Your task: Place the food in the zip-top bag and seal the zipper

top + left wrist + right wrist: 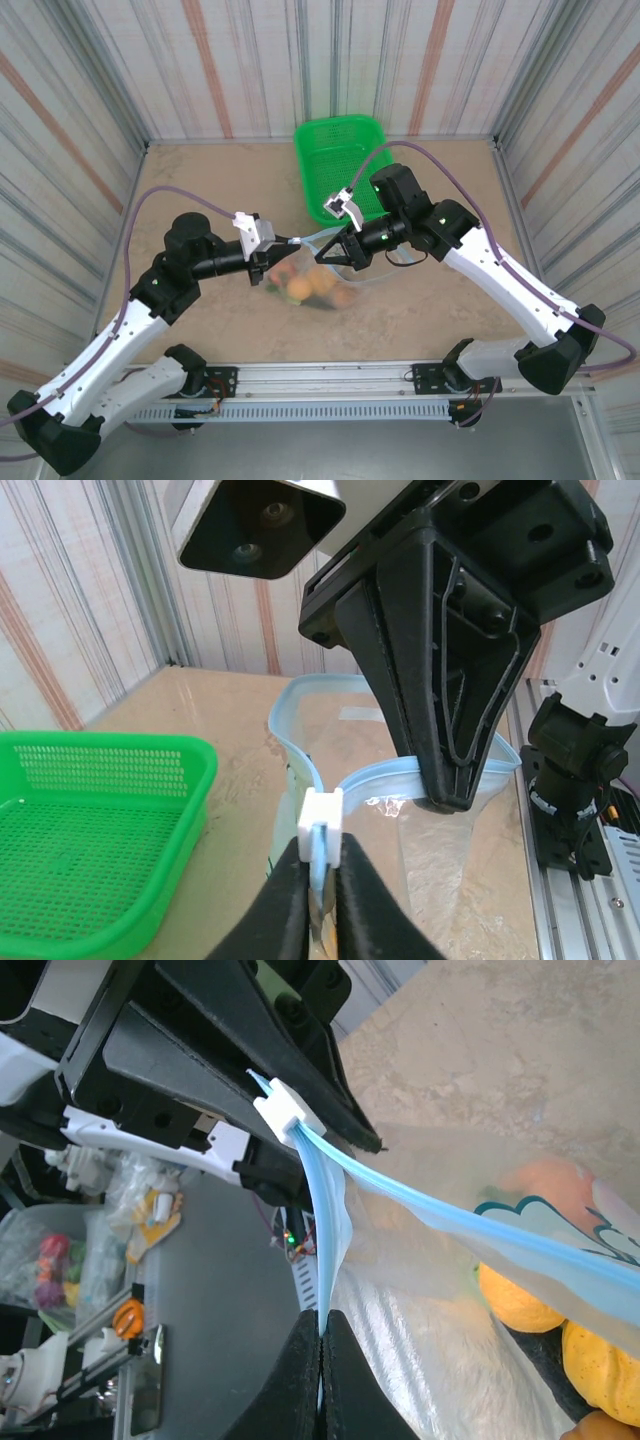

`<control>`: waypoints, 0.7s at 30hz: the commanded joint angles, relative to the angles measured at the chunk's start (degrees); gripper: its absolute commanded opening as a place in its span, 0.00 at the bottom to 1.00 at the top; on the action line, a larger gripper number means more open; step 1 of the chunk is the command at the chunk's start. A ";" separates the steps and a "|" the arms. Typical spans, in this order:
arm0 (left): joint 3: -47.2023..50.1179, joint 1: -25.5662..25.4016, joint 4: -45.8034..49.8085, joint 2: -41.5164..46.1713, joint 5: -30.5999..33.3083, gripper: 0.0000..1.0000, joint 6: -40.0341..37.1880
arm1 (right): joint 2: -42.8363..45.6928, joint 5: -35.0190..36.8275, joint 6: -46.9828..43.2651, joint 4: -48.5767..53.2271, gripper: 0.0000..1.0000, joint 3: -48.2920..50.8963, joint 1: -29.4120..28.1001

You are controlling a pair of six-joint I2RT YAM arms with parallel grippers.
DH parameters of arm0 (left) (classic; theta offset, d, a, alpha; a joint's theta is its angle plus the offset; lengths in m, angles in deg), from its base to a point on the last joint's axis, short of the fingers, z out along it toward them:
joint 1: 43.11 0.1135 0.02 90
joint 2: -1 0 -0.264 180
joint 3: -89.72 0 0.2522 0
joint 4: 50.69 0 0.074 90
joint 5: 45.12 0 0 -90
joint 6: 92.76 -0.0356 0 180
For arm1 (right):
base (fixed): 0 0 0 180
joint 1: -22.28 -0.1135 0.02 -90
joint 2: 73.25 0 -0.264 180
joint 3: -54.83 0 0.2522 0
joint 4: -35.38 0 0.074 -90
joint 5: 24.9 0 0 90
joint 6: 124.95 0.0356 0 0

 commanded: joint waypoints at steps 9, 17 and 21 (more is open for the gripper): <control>0.31 0.12 -1.14 -0.04 -2.64 0.00 -0.66 | 1.81 2.96 -0.07 -0.61 0.07 -0.28 0.60; 0.22 -0.01 0.03 0.60 -2.26 0.00 -0.64 | 6.28 16.65 -7.44 0.45 0.31 -2.11 -0.65; 0.40 -0.58 0.24 1.09 -2.66 0.00 -1.08 | 8.69 24.84 -22.01 1.59 0.25 -4.03 -7.25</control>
